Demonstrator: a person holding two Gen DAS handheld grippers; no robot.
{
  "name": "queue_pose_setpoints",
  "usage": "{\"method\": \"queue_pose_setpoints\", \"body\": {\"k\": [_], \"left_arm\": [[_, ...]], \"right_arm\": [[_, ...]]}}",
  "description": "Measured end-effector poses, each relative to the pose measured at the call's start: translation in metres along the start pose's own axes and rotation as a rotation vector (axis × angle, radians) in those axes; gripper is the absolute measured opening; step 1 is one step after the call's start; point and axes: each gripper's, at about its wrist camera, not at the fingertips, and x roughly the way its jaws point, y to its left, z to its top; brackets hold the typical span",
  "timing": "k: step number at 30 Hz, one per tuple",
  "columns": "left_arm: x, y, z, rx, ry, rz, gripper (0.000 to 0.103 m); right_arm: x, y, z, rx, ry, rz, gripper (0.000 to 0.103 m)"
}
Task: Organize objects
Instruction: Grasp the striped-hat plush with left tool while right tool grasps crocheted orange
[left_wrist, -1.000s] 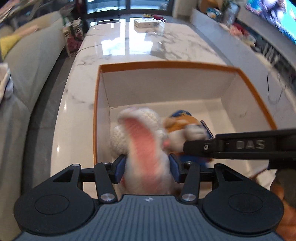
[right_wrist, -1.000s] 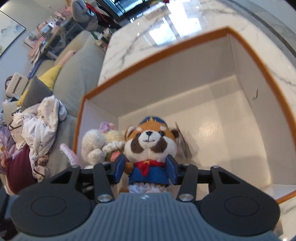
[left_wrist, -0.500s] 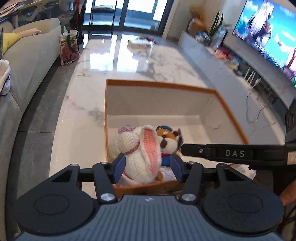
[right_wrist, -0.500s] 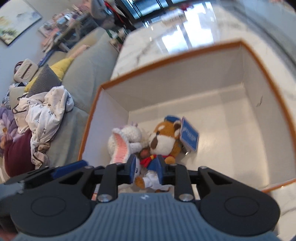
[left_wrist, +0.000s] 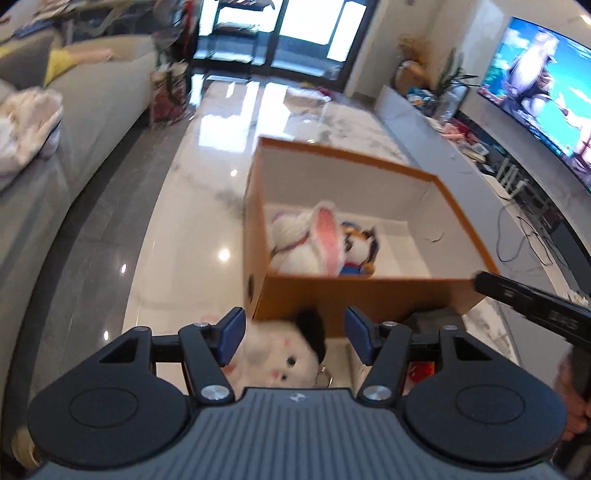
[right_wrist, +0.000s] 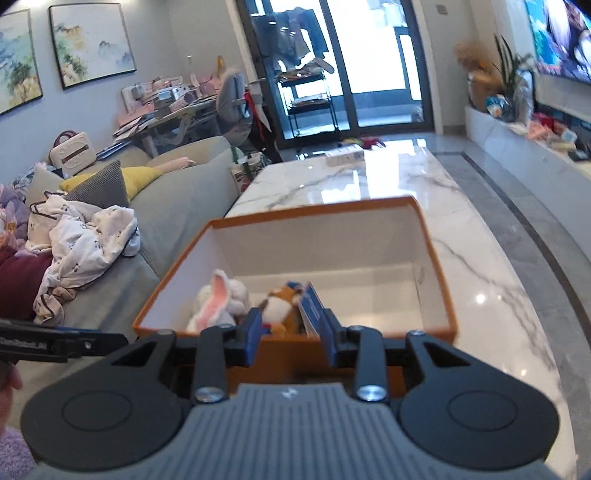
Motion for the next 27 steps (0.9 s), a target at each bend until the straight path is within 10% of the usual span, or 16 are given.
{"method": "queue_pose_setpoints", "body": {"k": [15, 27], "left_arm": [[0.035, -0.036, -0.055, 0.38, -0.096, 0.269, 0.077], [0.07, -0.056, -0.071, 0.548, -0.009, 0.341, 0.095]], "right_arm": [[-0.001, -0.027, -0.046, 0.083, 0.149, -0.102, 0.051], [0.01, -0.023, -0.052, 0.08, 0.227, -0.092, 0.056]]}}
